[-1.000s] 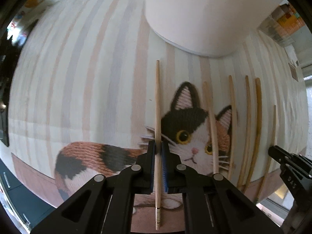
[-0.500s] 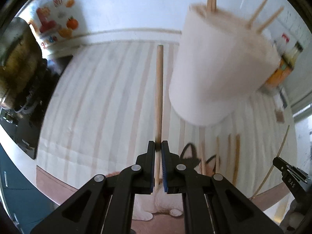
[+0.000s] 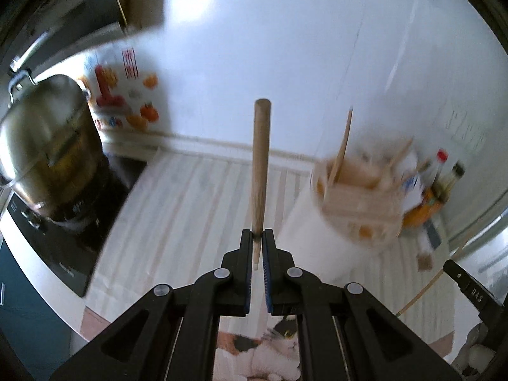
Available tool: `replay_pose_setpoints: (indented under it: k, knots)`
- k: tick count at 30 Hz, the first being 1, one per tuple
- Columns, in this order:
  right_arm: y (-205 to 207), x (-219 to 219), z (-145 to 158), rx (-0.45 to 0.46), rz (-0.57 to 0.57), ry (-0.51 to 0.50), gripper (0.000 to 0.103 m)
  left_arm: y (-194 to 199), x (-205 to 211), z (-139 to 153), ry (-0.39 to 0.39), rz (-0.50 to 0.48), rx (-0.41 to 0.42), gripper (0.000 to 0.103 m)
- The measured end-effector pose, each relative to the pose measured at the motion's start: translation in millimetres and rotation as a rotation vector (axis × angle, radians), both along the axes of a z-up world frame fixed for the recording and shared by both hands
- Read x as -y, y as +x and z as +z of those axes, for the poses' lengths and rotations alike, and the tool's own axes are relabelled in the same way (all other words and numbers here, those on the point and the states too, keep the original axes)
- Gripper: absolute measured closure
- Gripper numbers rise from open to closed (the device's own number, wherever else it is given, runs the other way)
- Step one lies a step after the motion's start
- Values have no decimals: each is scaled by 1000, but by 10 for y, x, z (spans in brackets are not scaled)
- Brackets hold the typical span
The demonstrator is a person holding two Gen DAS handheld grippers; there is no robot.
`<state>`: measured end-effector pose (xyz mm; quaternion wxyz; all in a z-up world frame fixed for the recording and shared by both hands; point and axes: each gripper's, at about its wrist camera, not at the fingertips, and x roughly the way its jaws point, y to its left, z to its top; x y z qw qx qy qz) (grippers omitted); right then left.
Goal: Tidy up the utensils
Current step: 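Lift both held chopsticks and insert them into the beige holder, then open both tools to release the chopsticks into the holder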
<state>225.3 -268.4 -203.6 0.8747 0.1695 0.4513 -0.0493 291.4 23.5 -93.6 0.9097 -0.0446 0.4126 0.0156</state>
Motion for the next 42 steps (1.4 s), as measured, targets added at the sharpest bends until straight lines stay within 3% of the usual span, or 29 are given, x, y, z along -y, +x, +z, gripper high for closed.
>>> replay_pose_setpoints:
  k: [9,13,17,23,30,42]
  knots:
    - [377,83,830,133,6,175,96,7,-48,856,-174,-68,92,99]
    - [550,31,1160,198,28,199,96,3,48,1093,-232,-111,119,99]
    - [726,-55,1403,253,41,195,96,154,189,1168,-242,-136,125,99]
    - [1063,-225,1492,280,35,147,96,564,498,1055,-198,-157,95,99]
    - [1456,-348,1272,247,31,118,96,1017,740,712,-134,-165,4,99]
    - [1640,-462,948,176,81,83,96,1251,791,202,-131,-192,-143,99]
